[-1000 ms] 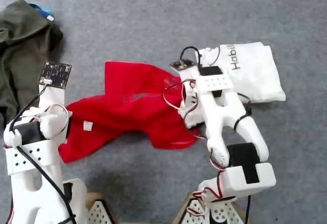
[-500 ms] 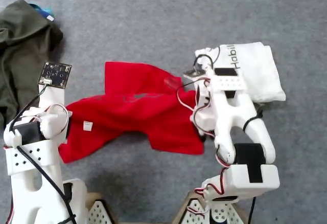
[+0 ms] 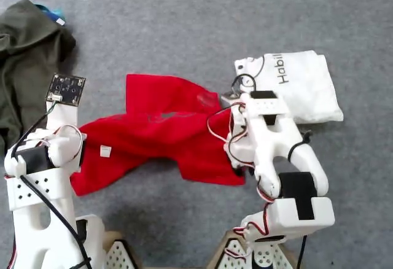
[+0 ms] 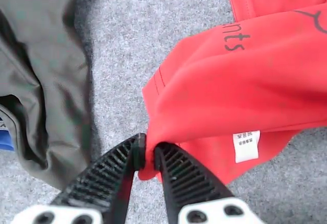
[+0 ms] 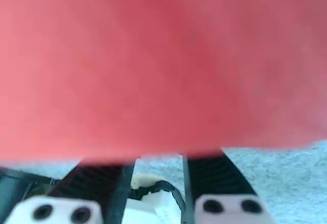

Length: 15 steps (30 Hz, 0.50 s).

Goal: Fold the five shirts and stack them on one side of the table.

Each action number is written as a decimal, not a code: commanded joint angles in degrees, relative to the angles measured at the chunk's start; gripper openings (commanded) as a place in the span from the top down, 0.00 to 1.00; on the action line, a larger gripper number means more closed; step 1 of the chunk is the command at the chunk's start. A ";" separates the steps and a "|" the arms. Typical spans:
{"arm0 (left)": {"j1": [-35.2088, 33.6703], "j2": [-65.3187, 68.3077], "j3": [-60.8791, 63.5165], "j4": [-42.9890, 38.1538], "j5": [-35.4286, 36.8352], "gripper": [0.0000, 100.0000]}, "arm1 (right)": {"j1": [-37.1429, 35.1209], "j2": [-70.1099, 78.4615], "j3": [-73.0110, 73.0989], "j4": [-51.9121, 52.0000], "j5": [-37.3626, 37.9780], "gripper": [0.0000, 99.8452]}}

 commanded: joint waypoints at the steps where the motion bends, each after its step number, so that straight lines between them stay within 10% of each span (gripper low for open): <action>1: -0.57 -0.35 -0.48 -0.18 0.35 0.97 | -0.97 -0.31 -0.04 -0.97 -1.67 0.88; 15: 0.40 -0.35 0.13 -2.02 0.26 0.97 | -0.97 -0.22 0.40 -0.62 -2.81 0.80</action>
